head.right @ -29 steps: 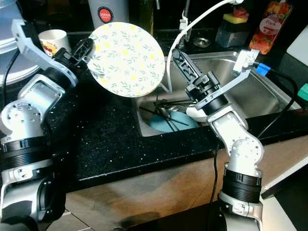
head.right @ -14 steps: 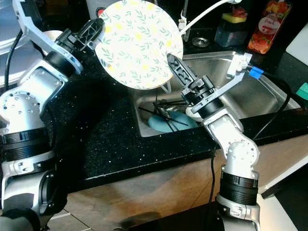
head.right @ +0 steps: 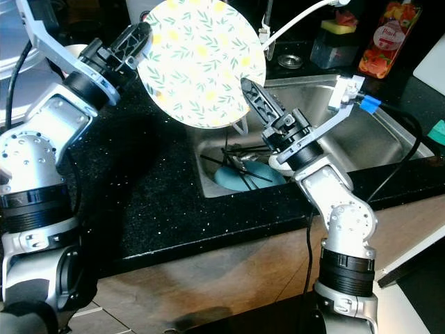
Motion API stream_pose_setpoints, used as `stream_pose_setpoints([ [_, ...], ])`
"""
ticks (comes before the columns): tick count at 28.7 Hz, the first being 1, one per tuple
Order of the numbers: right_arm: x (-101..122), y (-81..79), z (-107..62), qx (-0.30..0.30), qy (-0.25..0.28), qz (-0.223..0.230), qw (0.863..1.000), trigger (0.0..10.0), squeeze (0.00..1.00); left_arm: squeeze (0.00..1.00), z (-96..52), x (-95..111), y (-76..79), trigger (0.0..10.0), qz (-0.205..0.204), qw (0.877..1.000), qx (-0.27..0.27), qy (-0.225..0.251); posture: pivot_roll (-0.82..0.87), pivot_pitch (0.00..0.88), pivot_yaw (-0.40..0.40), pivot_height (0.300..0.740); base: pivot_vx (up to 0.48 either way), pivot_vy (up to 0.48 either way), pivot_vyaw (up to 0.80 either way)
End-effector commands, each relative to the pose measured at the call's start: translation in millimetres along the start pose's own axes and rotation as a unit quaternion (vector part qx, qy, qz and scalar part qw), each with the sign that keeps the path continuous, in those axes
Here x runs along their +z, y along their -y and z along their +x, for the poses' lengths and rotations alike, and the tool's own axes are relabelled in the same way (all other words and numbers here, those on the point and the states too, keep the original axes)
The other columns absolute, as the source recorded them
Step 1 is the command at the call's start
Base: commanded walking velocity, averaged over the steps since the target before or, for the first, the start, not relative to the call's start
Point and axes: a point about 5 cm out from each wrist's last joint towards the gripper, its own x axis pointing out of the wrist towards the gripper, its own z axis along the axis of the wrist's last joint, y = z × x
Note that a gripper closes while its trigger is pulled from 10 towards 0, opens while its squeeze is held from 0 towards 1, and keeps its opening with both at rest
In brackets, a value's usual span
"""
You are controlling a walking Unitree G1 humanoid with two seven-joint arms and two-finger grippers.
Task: Kitchen organization
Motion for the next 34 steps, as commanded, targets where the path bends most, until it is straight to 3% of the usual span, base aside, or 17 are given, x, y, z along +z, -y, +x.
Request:
stream_pose_setpoints([
  [1,3.2,2.2,-2.5,-0.004,0.005,-0.005,1.0,10.0,0.0,0.0,0.2,9.5,11.0,10.0,0.015,0.999,-0.025,0.013,0.12,0.049,-0.007,0.74,0.0,0.0,0.0],
  [34,5.7,5.8,-3.6,-0.01,0.008,0.0,1.0,10.0,0.0,0.0,-2.3,7.9,10.3,10.0,0.02,0.999,-0.023,0.011,0.11,0.05,-0.009,0.74,0.0,0.0,0.0],
])
